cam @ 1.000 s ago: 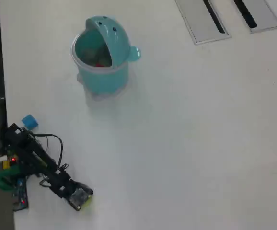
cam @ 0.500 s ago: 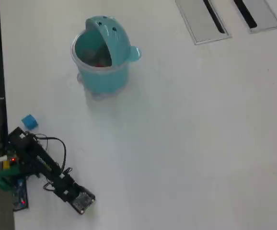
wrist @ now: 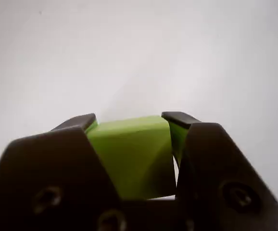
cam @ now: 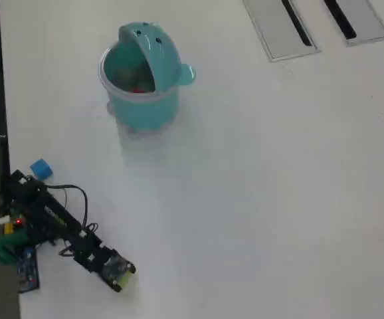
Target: Grasp RGB lego blocks and put them in the bin one by one.
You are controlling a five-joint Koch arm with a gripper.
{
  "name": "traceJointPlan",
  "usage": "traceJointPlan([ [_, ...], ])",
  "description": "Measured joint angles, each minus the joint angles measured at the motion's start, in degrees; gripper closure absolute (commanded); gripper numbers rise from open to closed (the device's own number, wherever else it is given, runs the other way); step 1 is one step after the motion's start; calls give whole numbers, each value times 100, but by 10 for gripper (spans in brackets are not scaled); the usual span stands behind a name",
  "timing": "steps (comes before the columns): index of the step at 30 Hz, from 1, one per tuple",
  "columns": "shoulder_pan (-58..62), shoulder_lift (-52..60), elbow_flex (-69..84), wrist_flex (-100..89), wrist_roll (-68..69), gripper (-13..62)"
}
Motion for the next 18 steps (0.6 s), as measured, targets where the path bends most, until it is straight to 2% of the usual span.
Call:
traceJointPlan([
  [18, -1239, 1687, -193, 9, 0, 308],
])
